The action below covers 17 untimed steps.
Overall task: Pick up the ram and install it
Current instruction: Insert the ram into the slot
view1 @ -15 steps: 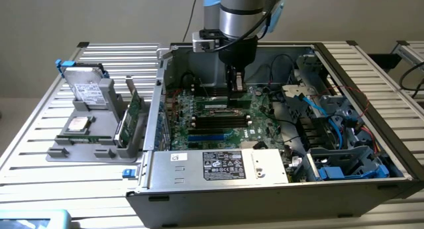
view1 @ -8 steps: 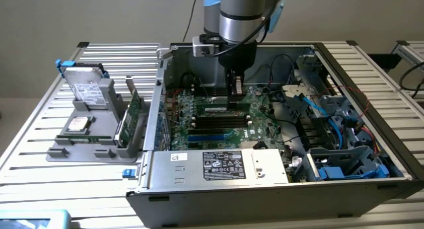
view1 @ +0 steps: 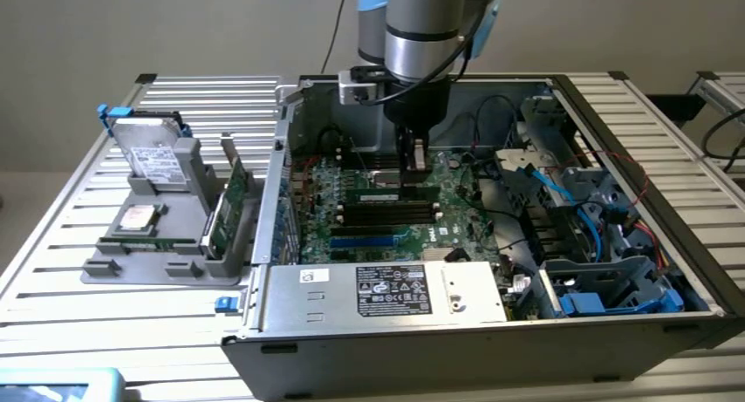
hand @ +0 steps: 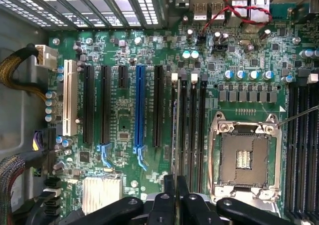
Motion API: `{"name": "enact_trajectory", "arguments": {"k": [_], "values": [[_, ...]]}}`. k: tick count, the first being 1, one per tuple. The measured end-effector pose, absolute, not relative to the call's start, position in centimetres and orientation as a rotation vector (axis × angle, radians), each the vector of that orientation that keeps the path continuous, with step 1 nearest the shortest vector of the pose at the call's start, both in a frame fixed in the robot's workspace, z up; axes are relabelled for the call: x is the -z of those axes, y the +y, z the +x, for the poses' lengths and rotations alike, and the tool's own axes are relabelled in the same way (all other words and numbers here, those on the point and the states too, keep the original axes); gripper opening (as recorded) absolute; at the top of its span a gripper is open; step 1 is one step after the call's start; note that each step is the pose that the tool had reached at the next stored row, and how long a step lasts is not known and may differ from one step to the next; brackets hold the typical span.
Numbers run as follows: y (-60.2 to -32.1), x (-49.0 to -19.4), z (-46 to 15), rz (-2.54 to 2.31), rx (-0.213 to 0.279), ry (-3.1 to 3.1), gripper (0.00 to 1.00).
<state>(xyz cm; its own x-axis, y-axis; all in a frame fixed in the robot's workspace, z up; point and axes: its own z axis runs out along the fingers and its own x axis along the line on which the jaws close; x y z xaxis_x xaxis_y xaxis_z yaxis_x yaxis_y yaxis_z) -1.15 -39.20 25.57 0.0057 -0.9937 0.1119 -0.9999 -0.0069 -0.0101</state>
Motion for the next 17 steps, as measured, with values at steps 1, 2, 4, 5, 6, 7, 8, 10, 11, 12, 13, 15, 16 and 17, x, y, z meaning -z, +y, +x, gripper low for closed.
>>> {"name": "enact_trajectory", "arguments": {"k": [1,2,4,5,6,7,8,10,11,12,13,15,16,17], "values": [[-39.18,-25.51,-1.15,2.176,-0.138,-2.163,0.13],[-39.19,-25.41,-1.16,2.177,-0.141,-2.164,0.13],[-39.18,-25.17,-1.19,2.179,-0.145,-2.166,0.13],[-39.19,-25.07,-1.24,2.179,-0.146,-2.167,0.13],[-39.18,-24.99,-1.29,2.180,-0.147,-2.167,0.13],[-39.18,-24.93,-1.35,2.180,-0.148,-2.168,0.13],[-39.18,-24.86,-1.41,2.181,-0.150,-2.168,0.13],[-39.19,-24.79,-1.45,2.182,-0.154,-2.170,0.13],[-39.19,-24.78,-1.47,2.182,-0.154,-2.170,0.13],[-39.19,-24.78,-1.47,2.182,-0.154,-2.170,0.13],[-39.19,-24.77,-1.47,2.182,-0.154,-2.170,0.13],[-39.18,-24.73,-1.48,2.182,-0.154,-2.170,0.13],[-39.18,-24.71,-1.49,2.182,-0.154,-2.170,0.13],[-39.18,-24.68,-1.51,2.182,-0.154,-2.171,0.13]]}}
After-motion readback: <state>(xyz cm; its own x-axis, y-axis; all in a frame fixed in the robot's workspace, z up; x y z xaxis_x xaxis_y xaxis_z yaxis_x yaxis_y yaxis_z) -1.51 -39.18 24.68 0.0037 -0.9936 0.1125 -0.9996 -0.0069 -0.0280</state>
